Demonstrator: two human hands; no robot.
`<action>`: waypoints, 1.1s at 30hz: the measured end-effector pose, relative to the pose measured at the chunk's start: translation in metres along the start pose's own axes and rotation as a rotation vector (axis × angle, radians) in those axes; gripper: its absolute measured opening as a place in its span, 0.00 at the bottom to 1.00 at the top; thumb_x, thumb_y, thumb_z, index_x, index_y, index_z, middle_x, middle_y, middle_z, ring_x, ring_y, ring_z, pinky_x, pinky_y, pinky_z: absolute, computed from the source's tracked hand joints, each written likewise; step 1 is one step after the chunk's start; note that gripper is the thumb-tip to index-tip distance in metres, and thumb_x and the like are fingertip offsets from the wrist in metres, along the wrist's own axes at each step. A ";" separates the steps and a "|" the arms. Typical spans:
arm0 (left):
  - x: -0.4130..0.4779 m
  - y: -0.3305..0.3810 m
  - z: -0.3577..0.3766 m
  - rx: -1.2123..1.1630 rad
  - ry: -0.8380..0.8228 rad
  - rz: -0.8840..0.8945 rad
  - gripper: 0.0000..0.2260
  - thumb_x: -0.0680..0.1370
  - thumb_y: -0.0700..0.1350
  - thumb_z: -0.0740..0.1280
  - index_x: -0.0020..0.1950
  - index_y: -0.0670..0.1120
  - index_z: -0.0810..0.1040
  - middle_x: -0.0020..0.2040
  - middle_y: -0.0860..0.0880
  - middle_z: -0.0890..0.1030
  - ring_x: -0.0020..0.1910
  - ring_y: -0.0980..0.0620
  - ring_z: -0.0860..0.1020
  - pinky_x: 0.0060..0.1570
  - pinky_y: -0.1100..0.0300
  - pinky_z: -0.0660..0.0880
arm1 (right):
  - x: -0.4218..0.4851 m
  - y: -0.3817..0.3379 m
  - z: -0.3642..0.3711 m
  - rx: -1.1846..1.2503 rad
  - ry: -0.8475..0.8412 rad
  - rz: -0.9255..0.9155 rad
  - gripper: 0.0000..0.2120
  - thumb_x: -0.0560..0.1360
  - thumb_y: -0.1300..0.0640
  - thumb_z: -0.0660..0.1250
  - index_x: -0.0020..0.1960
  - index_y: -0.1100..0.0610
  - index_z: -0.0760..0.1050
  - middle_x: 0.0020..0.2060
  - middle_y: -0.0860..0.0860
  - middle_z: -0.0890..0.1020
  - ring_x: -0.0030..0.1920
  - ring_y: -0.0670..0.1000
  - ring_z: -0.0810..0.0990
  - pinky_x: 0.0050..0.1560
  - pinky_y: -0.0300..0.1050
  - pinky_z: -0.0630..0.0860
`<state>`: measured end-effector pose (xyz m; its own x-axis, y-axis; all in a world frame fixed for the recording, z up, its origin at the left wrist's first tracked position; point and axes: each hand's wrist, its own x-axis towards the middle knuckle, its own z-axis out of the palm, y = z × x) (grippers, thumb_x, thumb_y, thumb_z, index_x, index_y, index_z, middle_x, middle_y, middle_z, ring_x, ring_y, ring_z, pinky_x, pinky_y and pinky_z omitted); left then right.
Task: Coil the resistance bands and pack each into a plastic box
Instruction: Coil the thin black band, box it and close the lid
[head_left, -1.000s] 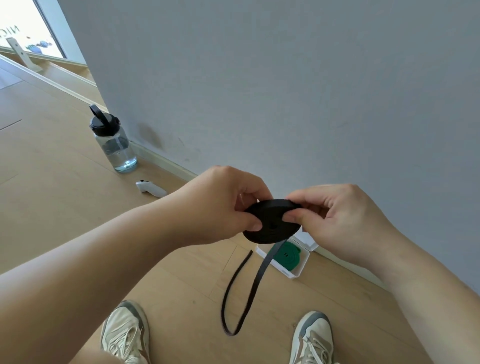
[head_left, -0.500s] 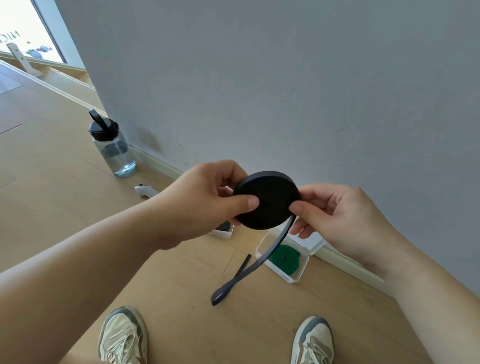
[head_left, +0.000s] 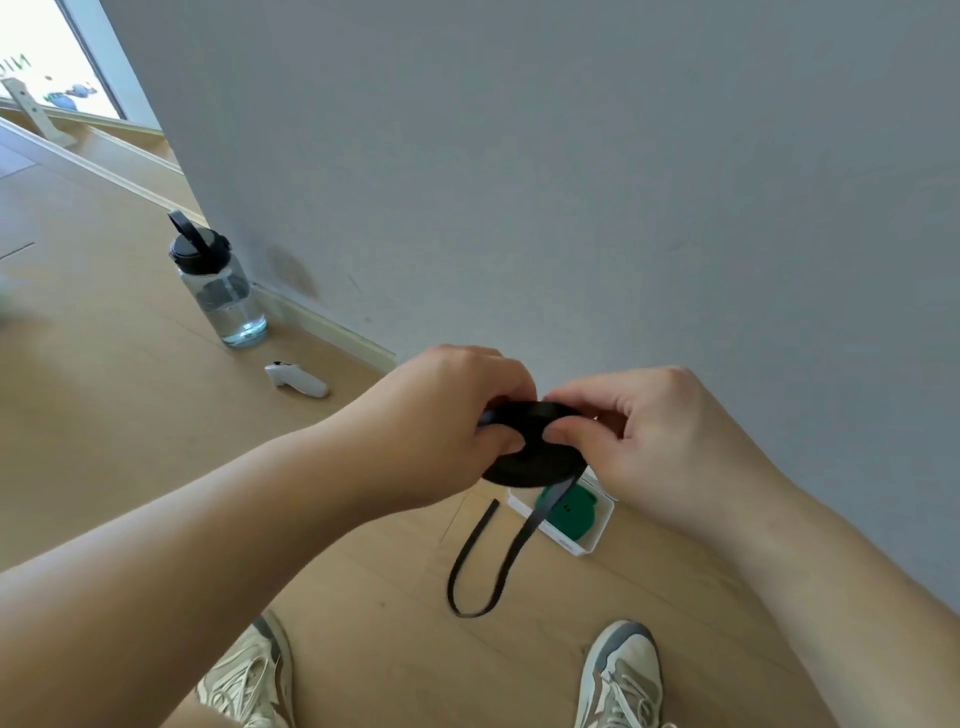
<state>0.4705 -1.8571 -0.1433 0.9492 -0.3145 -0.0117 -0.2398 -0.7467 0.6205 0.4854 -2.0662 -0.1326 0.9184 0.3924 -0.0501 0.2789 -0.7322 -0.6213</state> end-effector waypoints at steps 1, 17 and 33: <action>0.001 -0.002 -0.002 -0.020 0.002 -0.026 0.08 0.78 0.45 0.72 0.54 0.56 0.82 0.47 0.58 0.81 0.46 0.59 0.79 0.48 0.61 0.79 | 0.000 0.000 -0.002 0.076 -0.002 0.041 0.08 0.77 0.54 0.74 0.54 0.43 0.87 0.39 0.41 0.87 0.40 0.41 0.83 0.42 0.34 0.78; -0.002 -0.005 -0.007 -0.065 0.016 -0.097 0.14 0.77 0.50 0.75 0.60 0.60 0.79 0.51 0.62 0.81 0.51 0.62 0.79 0.49 0.65 0.78 | 0.005 0.007 -0.001 0.000 -0.031 0.061 0.08 0.79 0.57 0.71 0.46 0.46 0.86 0.32 0.47 0.83 0.34 0.45 0.80 0.35 0.38 0.76; 0.004 -0.012 -0.015 -0.721 0.043 -0.336 0.07 0.74 0.39 0.78 0.50 0.45 0.84 0.45 0.47 0.88 0.47 0.50 0.87 0.48 0.61 0.84 | 0.008 0.016 -0.012 0.406 0.102 0.139 0.05 0.77 0.57 0.73 0.47 0.48 0.87 0.32 0.53 0.87 0.34 0.53 0.86 0.47 0.48 0.84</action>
<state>0.4807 -1.8404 -0.1387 0.9578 -0.1066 -0.2671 0.2377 -0.2293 0.9439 0.5002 -2.0815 -0.1341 0.9682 0.2335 -0.0899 0.0367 -0.4878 -0.8722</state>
